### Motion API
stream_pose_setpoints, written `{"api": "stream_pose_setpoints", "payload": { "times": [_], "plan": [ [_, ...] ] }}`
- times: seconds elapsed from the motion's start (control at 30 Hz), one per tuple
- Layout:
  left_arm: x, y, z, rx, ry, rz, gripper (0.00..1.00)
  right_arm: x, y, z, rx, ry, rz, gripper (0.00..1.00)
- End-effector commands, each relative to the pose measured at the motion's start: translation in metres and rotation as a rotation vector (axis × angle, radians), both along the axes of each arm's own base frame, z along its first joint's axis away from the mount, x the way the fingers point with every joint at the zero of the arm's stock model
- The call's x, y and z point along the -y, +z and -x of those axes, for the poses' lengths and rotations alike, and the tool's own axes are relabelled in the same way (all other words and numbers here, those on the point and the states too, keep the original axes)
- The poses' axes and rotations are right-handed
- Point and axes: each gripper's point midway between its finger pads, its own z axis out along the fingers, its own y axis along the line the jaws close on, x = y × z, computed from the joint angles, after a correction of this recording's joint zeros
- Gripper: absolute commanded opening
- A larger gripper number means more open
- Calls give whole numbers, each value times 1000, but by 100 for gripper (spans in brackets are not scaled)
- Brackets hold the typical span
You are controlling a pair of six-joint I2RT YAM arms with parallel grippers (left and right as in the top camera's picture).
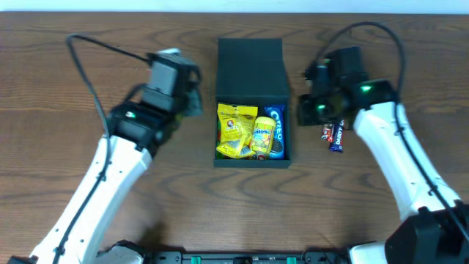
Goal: Pack container
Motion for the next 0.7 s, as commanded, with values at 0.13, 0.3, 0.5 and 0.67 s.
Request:
{"api": "stream_pose_setpoints", "payload": {
  "times": [0.13,0.3,0.5,0.67],
  "plan": [
    [1,-83,19,-220,-31,116,6,-19,-45,6,-113,-45,109,1],
    [25,-124,26,-304,-104,186,6,-25,-77,11,-196,-62,149,1],
    [51,-150,25,-355,-178,226,6,-34,-102,7,-218,-42,163,1],
    [56,-170,30,-408,-188,210,6,-40,-106,7,-214,-29,169,1]
  ]
}}
